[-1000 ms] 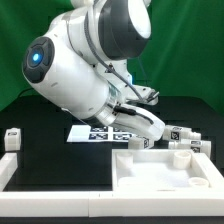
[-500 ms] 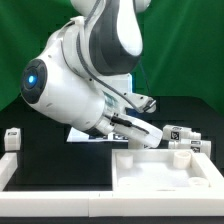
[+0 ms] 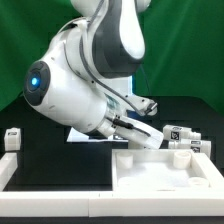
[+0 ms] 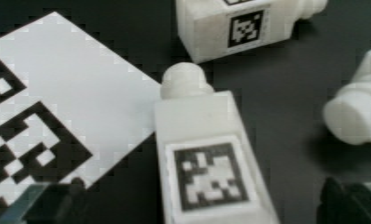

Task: Assemble one leg

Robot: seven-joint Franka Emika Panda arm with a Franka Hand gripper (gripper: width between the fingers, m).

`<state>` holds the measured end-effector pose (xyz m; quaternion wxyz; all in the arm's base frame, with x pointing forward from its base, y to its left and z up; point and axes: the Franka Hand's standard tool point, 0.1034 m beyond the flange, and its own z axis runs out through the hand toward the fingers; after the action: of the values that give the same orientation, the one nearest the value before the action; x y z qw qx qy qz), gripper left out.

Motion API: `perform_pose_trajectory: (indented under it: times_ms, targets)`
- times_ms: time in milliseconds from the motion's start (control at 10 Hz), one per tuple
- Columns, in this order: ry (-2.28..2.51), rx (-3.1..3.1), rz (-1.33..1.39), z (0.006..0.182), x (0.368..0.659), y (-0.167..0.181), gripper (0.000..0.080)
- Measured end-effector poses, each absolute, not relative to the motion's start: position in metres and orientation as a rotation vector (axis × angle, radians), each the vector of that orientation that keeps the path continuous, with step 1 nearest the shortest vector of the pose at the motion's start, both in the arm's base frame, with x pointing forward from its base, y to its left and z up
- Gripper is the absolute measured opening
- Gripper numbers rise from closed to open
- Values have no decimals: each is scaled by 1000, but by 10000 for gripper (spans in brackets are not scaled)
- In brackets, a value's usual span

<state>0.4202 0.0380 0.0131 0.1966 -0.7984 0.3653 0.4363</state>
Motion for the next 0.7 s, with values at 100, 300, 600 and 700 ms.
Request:
perform_pose_trajectory:
  times_ms: [100, 300, 600, 700]
  targets:
    - [1024, -2236, 1220, 13, 421, 37, 522]
    - [1024, -2236, 1220, 13, 421, 37, 386]
    - [1004, -2242, 1207, 28, 427, 39, 284]
    - [967, -2244, 1200, 52, 435, 40, 284]
